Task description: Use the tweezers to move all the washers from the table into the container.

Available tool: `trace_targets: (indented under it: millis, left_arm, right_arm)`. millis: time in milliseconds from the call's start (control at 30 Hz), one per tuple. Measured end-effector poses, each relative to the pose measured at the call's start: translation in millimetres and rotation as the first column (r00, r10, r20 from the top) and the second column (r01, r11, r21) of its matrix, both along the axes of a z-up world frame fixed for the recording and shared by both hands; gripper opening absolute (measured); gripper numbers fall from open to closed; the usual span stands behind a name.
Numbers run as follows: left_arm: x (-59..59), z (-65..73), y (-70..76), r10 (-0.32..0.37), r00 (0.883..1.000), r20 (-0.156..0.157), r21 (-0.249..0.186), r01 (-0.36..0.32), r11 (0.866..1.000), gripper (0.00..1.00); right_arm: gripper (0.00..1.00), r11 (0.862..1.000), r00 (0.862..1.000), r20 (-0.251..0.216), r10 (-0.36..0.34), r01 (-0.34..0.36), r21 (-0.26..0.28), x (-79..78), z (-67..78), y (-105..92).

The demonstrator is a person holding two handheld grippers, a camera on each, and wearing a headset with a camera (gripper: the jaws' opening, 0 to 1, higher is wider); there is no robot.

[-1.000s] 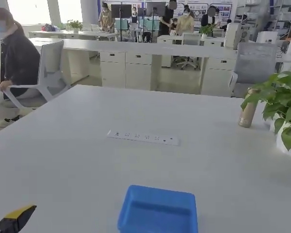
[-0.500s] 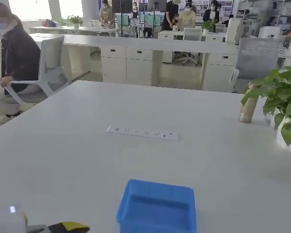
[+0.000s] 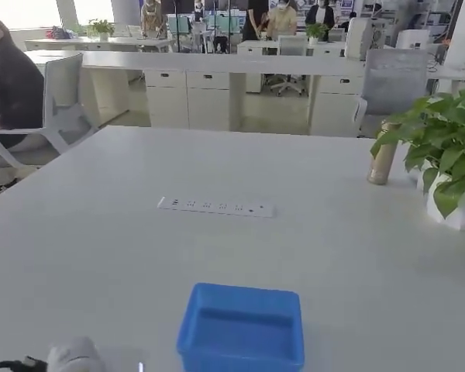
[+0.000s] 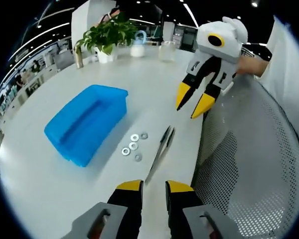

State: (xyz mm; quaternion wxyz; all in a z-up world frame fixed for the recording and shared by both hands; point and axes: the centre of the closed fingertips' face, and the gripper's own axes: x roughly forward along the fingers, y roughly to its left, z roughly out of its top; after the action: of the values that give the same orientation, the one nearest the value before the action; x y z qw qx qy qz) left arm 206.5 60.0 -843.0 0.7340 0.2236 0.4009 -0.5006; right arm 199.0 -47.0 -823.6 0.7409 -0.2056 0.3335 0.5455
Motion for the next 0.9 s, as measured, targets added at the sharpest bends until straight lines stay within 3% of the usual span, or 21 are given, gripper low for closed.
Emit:
trace_targets:
  millis: [33, 200, 267, 400, 567, 767, 900]
  left_arm:
    - [2.2, -2.2, -2.7, -0.016, 1.000, 0.012, 0.012, 0.016, 1.000, 0.11]
    - [8.4, -10.7, -7.6, -0.049, 0.999, 0.005, 0.058, 0.048, 0.997, 0.05]
    - [10.0, -13.6, -7.9, -0.077, 0.997, 0.017, 0.086, 0.075, 0.993, 0.03]
    - [8.7, -20.0, -8.5, -0.121, 0.992, 0.018, 0.129, 0.118, 0.985, 0.00]
    - [5.3, -22.4, -10.3, -0.164, 0.986, 0.018, 0.149, 0.159, 0.976, 0.00]
    - [2.4, -17.4, -13.6, -0.210, 0.977, 0.047, 0.147, 0.201, 0.969, 0.00]
    - [2.9, -0.3, -18.6, -0.231, 0.968, 0.100, 0.136, 0.216, 0.967, 0.00]
  right_arm:
    - [0.11, 1.000, 1.000, -0.004, 0.003, -0.003, -0.002, -1.6, -1.9, 0.3]
    - [0.11, 1.000, 1.000, -0.011, 0.008, -0.008, -0.016, -4.1, -4.4, -1.6]
    - [0.11, 1.000, 1.000, -0.012, 0.000, 0.000, -0.012, -2.6, -3.8, -2.3]
    - [0.12, 1.000, 1.000, -0.012, -0.015, 0.015, -0.007, 0.3, -4.1, -3.8]
    - [0.11, 1.000, 1.000, -0.016, -0.019, 0.019, -0.010, 2.1, -5.1, -5.1]
    - [0.12, 1.000, 1.000, -0.011, -0.014, 0.014, -0.007, 3.5, -4.9, -1.2]
    - [0.13, 1.000, 1.000, 0.002, -0.003, 0.003, -0.012, 4.6, -4.8, 0.2]
